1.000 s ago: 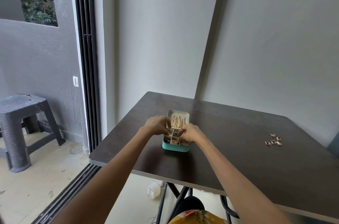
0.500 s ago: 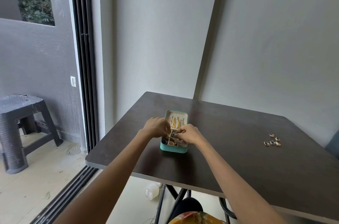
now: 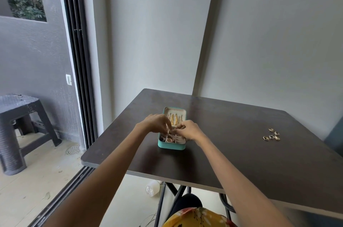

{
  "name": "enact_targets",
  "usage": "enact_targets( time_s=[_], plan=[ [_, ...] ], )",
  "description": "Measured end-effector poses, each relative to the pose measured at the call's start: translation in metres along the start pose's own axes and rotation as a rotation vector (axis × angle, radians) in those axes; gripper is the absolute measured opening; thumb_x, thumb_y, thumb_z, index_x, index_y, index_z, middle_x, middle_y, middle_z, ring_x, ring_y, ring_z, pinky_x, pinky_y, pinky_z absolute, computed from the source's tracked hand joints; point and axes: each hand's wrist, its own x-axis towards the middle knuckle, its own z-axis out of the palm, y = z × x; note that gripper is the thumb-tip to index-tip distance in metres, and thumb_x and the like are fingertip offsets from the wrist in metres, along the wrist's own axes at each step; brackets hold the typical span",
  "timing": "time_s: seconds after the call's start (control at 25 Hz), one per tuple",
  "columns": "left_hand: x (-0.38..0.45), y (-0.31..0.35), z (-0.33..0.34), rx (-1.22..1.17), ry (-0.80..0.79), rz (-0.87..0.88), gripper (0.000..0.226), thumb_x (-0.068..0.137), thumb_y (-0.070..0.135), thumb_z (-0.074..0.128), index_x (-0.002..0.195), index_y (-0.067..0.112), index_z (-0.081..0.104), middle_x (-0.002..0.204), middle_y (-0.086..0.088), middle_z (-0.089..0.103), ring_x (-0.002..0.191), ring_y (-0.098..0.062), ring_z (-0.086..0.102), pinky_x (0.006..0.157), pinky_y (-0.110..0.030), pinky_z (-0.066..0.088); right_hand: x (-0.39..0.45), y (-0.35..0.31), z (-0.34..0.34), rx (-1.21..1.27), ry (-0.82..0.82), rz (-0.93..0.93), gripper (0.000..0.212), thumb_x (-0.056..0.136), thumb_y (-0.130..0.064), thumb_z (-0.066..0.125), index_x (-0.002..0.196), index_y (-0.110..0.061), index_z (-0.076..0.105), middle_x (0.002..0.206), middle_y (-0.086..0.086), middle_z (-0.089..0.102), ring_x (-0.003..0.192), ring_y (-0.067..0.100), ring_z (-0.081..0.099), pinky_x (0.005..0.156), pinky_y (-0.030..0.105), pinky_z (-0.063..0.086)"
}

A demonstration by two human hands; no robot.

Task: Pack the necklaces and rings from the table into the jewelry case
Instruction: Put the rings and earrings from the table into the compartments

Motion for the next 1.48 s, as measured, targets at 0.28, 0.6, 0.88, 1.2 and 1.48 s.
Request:
enact_targets(
  time_s=[0.28,0.6,0.88,1.2,1.48],
  plan=[
    [0.038,0.066,0.021,-0.334,0.254,0.049,0.019,0.089,0.017,0.058,0.102,0.016,0.071,0.105,-0.008,0.069,0.099,-0.023,0.062,0.087,-0.034,0.048,-0.007,0.033,-0.018,0.042,0.275,0.092,0.02,0.088,-0.039,0.054,0.082,-0.021,0.062,0.093,0.012,0.07,0.093,0.033,0.064,0.071,0.033,0.046],
    [0.105,0.209,0.101,-0.739,0.365,0.058,0.024,0.087,0.007,0.053,0.111,0.008,0.059,0.106,-0.01,0.059,0.093,-0.023,0.058,0.084,-0.028,0.043,-0.038,0.152,-0.084,0.052,0.619,0.284,0.017,0.089,-0.028,0.054,0.097,-0.019,0.065,0.101,0.007,0.07,0.098,0.03,0.063,0.072,0.033,0.047],
    [0.153,0.287,0.136,-0.718,0.197,0.108,0.033,0.089,0.009,0.051,0.122,0.007,0.054,0.119,-0.008,0.053,0.101,-0.021,0.058,0.09,-0.026,0.043,-0.045,0.243,-0.14,0.111,0.781,0.362,0.013,0.087,-0.01,0.057,0.099,-0.011,0.064,0.104,0.009,0.067,0.102,0.028,0.061,0.081,0.031,0.044],
    [0.197,0.298,0.135,-0.421,0.2,0.045,0.028,0.091,0.024,0.048,0.112,0.022,0.066,0.12,-0.001,0.058,0.112,-0.022,0.056,0.083,-0.03,0.042,-0.021,0.259,-0.155,-0.234,0.649,0.475,0.03,0.092,-0.036,0.053,0.119,-0.027,0.061,0.124,0.002,0.054,0.11,0.027,0.058,0.085,0.033,0.044],
    [0.194,0.293,0.139,-0.526,0.265,0.027,0.015,0.085,0.025,0.058,0.094,0.029,0.068,0.105,0.009,0.065,0.1,-0.012,0.059,0.072,-0.024,0.037,-0.027,0.264,-0.154,0.061,0.772,0.412,0.008,0.084,-0.029,0.064,0.092,-0.028,0.067,0.095,-0.01,0.071,0.092,0.015,0.064,0.067,0.026,0.043]
  ],
)
